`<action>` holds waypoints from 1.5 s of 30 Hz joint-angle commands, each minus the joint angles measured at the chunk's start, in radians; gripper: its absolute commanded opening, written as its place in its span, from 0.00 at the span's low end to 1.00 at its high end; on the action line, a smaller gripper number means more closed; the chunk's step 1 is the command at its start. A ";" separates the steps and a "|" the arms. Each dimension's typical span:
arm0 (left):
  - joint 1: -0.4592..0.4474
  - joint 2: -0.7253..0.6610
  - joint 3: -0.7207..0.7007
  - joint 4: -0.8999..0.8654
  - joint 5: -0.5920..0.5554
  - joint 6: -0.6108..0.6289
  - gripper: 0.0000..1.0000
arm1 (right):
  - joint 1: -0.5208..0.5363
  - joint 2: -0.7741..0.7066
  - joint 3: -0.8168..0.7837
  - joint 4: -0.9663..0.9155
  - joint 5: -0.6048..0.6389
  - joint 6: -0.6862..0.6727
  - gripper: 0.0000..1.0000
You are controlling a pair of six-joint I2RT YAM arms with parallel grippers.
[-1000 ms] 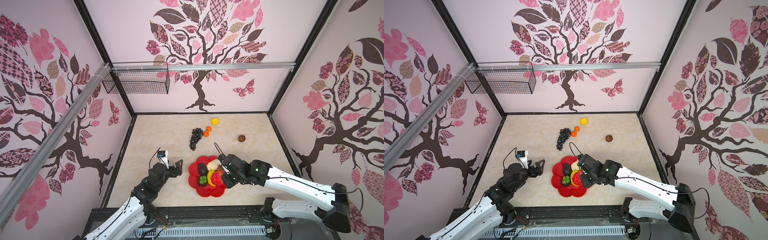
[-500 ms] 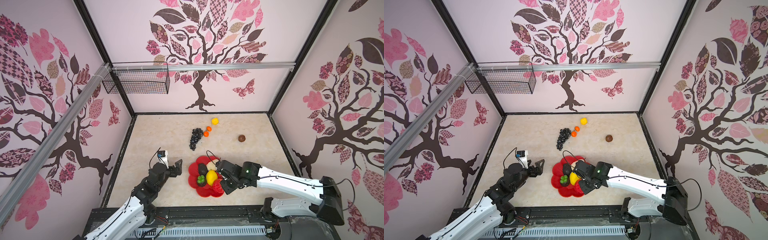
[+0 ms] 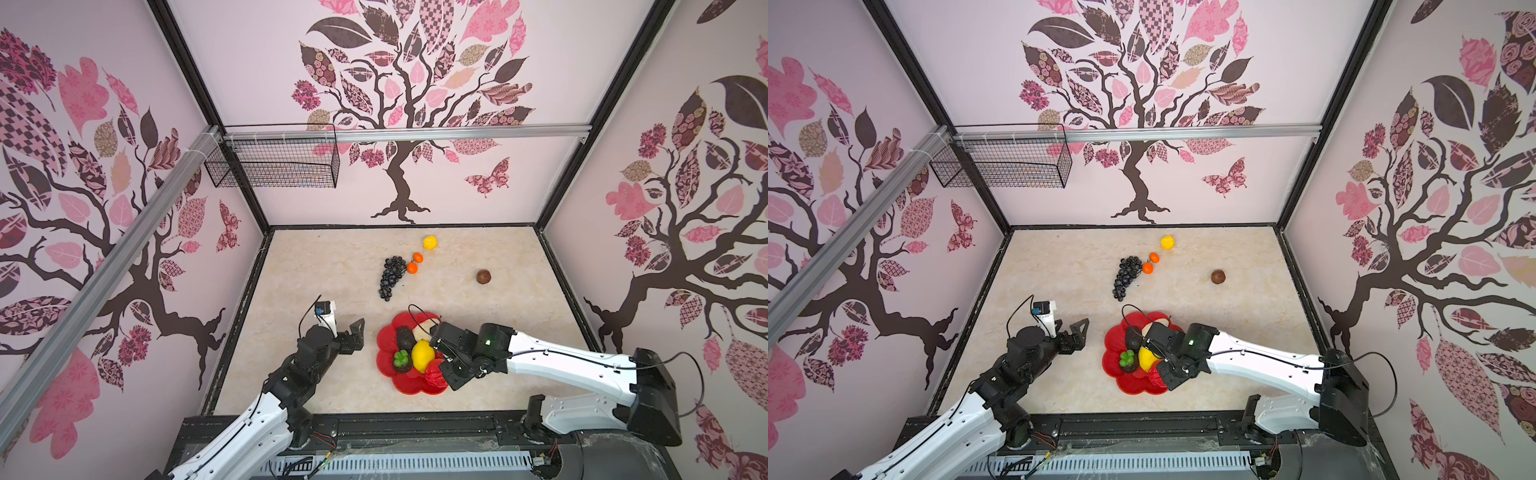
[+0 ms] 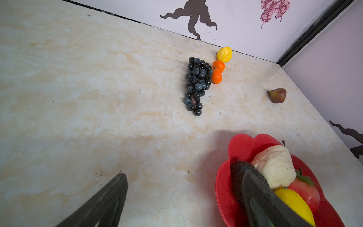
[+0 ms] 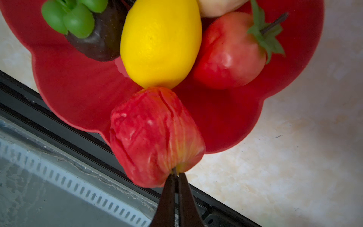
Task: Arrange fruit in a fruit bowl
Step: Place the fruit in the fruit bowl.
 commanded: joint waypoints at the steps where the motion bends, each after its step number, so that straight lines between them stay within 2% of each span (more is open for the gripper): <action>1: 0.005 0.000 -0.025 0.017 -0.013 0.014 0.94 | 0.009 0.023 0.034 -0.028 0.016 -0.005 0.00; 3: 0.005 -0.001 -0.025 0.017 -0.014 0.014 0.94 | 0.010 0.024 0.034 -0.031 0.018 -0.008 0.00; 22: 0.004 0.017 -0.025 0.029 -0.014 0.015 0.94 | 0.016 0.033 0.057 0.016 -0.018 -0.022 0.23; 41: 0.005 0.013 -0.025 0.027 -0.013 0.015 0.94 | 0.033 0.077 0.049 0.056 -0.010 -0.013 0.27; 45: 0.005 0.015 -0.025 0.027 -0.013 0.016 0.94 | 0.033 0.060 0.064 0.039 0.001 -0.015 0.30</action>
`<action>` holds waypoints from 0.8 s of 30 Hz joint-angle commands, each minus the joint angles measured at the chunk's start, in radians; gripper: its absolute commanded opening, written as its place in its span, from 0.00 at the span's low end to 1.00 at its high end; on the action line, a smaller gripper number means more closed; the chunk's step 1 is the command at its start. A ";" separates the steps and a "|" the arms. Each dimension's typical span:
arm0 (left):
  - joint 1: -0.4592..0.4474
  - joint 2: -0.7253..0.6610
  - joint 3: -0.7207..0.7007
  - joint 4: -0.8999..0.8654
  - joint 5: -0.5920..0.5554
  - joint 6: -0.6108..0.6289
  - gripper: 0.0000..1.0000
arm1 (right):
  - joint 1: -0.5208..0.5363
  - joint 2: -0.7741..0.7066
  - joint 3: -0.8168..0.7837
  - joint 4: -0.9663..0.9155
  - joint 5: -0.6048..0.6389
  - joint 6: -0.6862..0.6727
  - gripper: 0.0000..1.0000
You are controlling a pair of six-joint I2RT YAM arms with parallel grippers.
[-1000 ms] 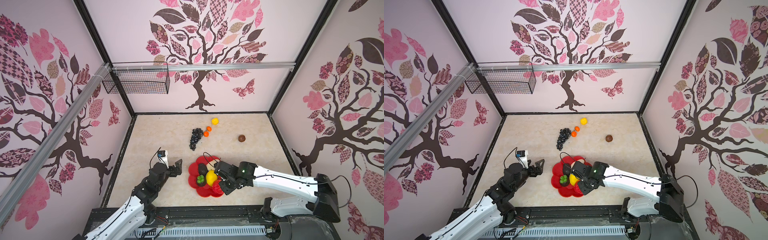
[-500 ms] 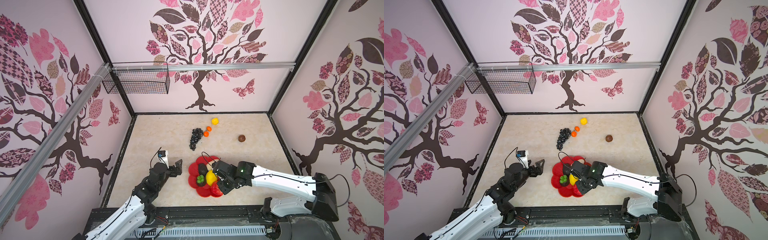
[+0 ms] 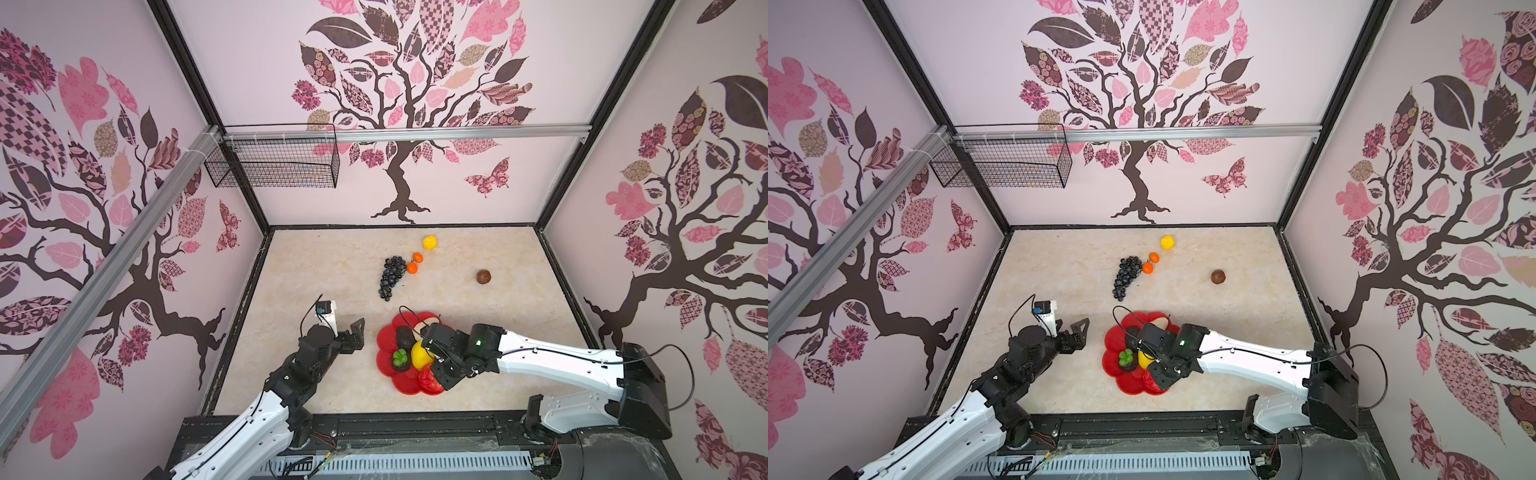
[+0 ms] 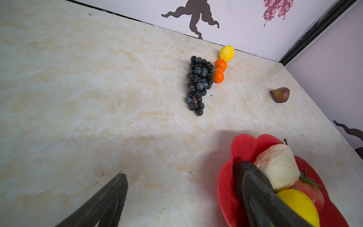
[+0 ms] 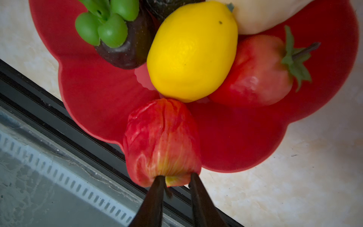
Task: Arrange fruit in a fruit bowl
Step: Place the fruit in the fruit bowl.
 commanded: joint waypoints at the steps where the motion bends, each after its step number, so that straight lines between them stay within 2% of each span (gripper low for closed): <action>1: 0.005 -0.007 -0.025 0.014 -0.006 0.014 0.94 | 0.008 -0.002 0.047 -0.028 0.022 0.004 0.31; 8: 0.005 -0.013 -0.026 0.012 -0.005 0.015 0.94 | 0.007 -0.040 0.084 -0.088 0.096 -0.008 0.44; 14: 0.005 -0.011 -0.024 0.012 0.003 0.016 0.94 | -0.006 -0.079 0.166 -0.113 0.253 -0.062 0.56; 17: 0.005 -0.012 -0.023 0.013 0.006 0.018 0.94 | -0.109 -0.089 0.205 -0.047 0.265 -0.128 0.61; 21: 0.004 -0.022 -0.020 0.006 0.007 0.022 0.94 | -0.306 -0.061 0.221 0.104 0.191 -0.197 0.68; 24: 0.004 -0.047 -0.024 0.000 0.011 0.026 0.94 | -0.440 0.017 0.253 0.208 0.135 -0.221 0.68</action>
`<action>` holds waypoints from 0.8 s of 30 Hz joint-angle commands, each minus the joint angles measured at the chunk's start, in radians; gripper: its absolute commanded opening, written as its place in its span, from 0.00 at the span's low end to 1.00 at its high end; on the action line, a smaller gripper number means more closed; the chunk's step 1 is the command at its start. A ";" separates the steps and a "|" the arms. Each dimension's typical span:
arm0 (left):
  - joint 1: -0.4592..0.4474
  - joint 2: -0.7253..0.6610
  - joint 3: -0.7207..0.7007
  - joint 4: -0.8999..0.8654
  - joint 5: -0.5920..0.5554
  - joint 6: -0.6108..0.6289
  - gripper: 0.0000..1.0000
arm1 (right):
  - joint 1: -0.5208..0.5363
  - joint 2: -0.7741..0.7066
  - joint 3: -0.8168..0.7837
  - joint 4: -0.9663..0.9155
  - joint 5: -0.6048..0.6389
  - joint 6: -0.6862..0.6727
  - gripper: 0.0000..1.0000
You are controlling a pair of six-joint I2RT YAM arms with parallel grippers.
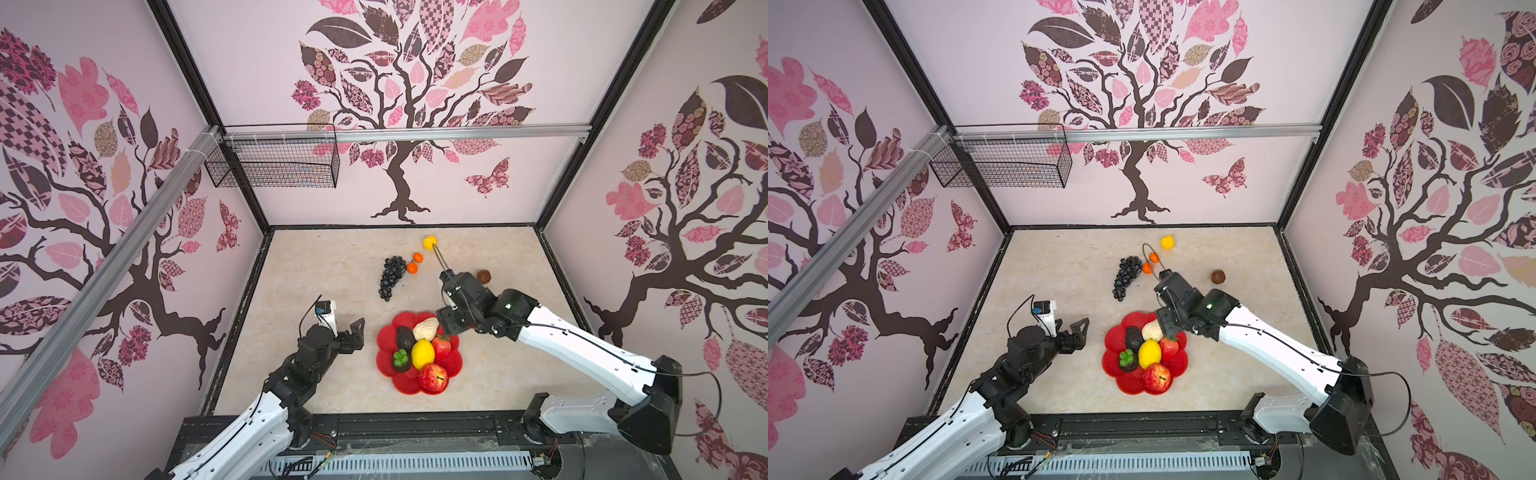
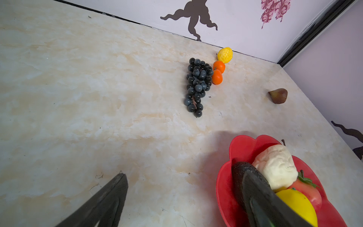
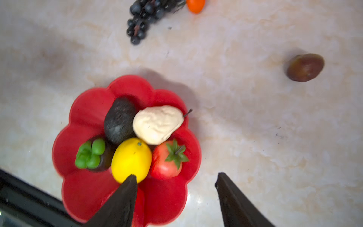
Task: Arrange fruit in a fruit bowl
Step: Place the fruit in the fruit bowl, then pick up the fruit from the top-center of the table.
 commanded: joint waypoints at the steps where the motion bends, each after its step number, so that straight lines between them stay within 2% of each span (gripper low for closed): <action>1: 0.005 -0.035 -0.025 -0.002 0.008 0.023 0.94 | -0.122 0.093 0.060 0.143 -0.071 -0.053 0.69; 5: 0.005 -0.076 -0.027 -0.021 -0.004 0.025 0.94 | -0.268 0.213 0.114 0.281 -0.165 -0.024 0.72; 12: 0.005 -0.105 -0.027 -0.033 -0.016 0.022 0.94 | -0.390 0.494 0.269 0.490 -0.181 0.049 0.81; 16: 0.005 -0.110 -0.030 -0.036 -0.014 0.018 0.94 | -0.400 0.675 0.414 0.527 -0.156 0.047 0.85; 21: 0.004 -0.101 -0.033 -0.023 -0.006 0.015 0.94 | -0.402 0.908 0.685 0.430 -0.094 0.046 0.87; 24: 0.004 -0.088 -0.033 -0.016 -0.002 0.015 0.95 | -0.401 0.994 0.777 0.441 -0.087 0.045 0.88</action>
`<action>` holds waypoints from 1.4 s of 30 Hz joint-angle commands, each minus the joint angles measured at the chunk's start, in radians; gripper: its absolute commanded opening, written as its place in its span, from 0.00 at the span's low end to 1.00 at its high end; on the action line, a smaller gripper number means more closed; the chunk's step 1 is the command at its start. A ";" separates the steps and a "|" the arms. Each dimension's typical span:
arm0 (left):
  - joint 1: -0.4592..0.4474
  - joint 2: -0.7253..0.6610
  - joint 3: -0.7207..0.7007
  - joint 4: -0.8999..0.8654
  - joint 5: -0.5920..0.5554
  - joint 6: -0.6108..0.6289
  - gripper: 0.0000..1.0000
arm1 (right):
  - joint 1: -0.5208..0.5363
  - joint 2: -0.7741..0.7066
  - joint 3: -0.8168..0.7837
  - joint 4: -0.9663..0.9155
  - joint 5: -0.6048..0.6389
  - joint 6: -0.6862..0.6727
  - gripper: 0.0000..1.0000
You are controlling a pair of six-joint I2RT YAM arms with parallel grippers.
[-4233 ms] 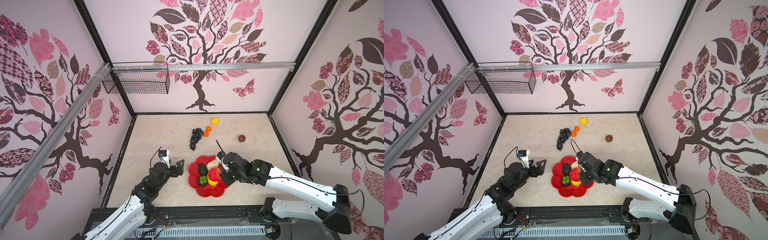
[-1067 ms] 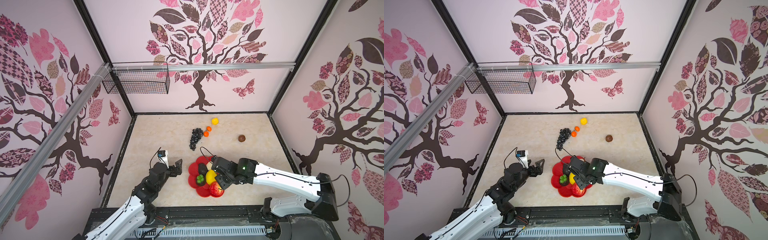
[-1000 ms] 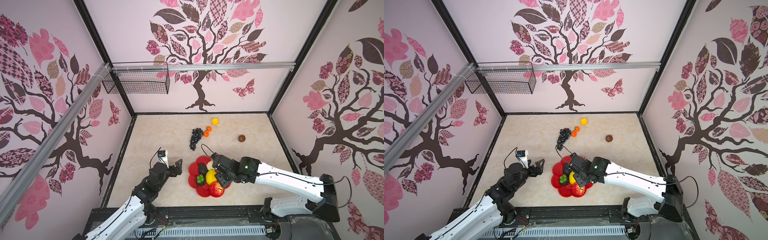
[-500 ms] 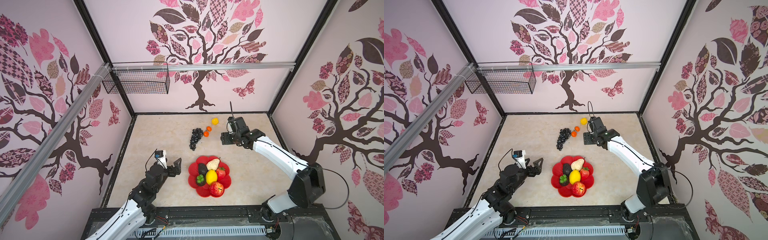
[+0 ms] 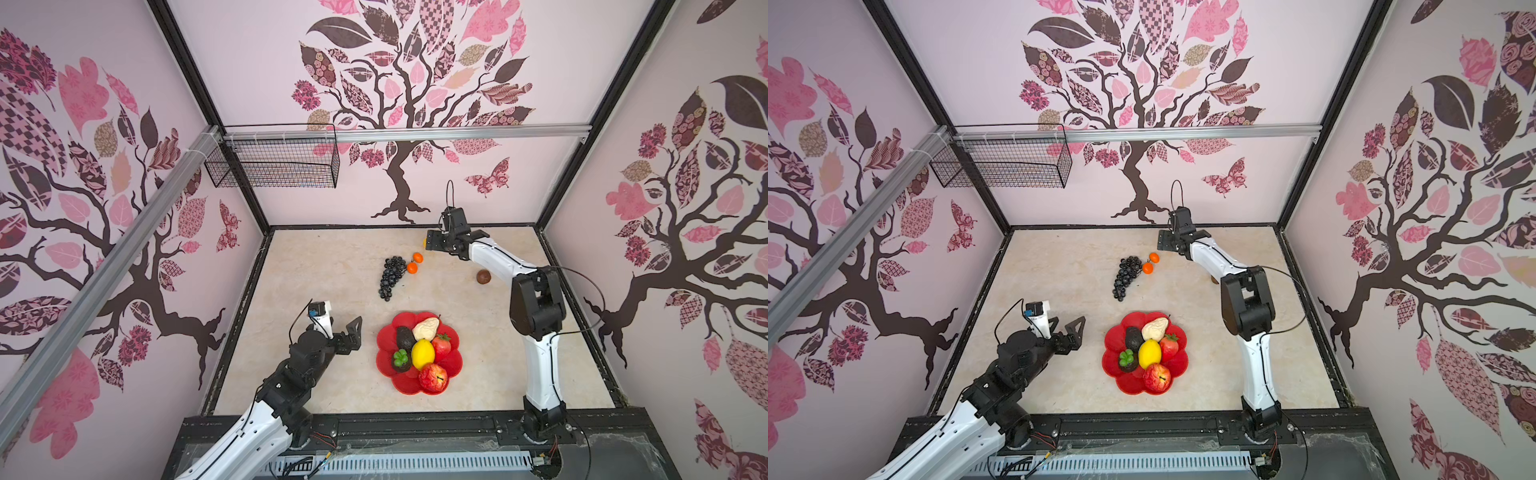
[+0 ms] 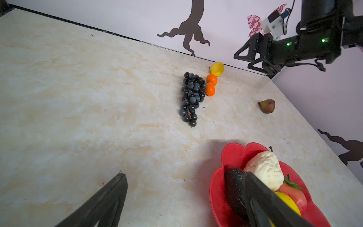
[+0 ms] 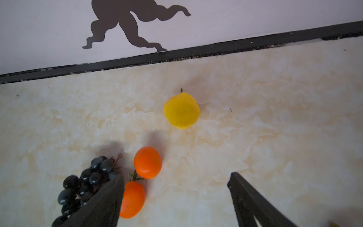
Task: Arrange fruit in a fruit bowl
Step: Pick up the fruit from the top-center of the table.
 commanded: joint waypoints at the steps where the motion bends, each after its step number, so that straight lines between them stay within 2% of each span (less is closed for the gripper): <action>1: 0.005 0.010 -0.026 0.013 0.005 0.001 0.95 | 0.002 0.108 0.113 -0.026 0.039 0.006 0.88; 11: 0.006 0.046 -0.027 0.033 0.009 0.000 0.95 | 0.002 0.406 0.466 -0.140 0.078 -0.003 0.89; 16: 0.006 0.048 -0.030 0.039 0.002 0.001 0.95 | 0.002 0.496 0.613 -0.215 0.105 -0.013 0.89; 20: 0.006 0.054 -0.027 0.041 0.000 0.000 0.95 | 0.000 0.504 0.628 -0.234 0.124 -0.018 0.86; 24: 0.006 0.052 -0.028 0.041 0.002 0.000 0.95 | 0.001 0.531 0.677 -0.268 0.107 -0.035 0.76; 29: 0.006 0.035 -0.028 0.029 0.000 0.000 0.95 | -0.007 0.572 0.751 -0.304 0.066 -0.065 0.69; 36: 0.006 0.026 -0.028 0.027 -0.001 -0.002 0.95 | -0.012 0.582 0.747 -0.303 0.055 -0.098 0.68; 40: 0.007 0.027 -0.030 0.028 -0.001 0.000 0.95 | -0.012 0.594 0.747 -0.310 0.050 -0.101 0.59; 42: 0.007 0.032 -0.031 0.028 -0.005 0.000 0.95 | -0.012 0.575 0.711 -0.279 0.046 -0.088 0.59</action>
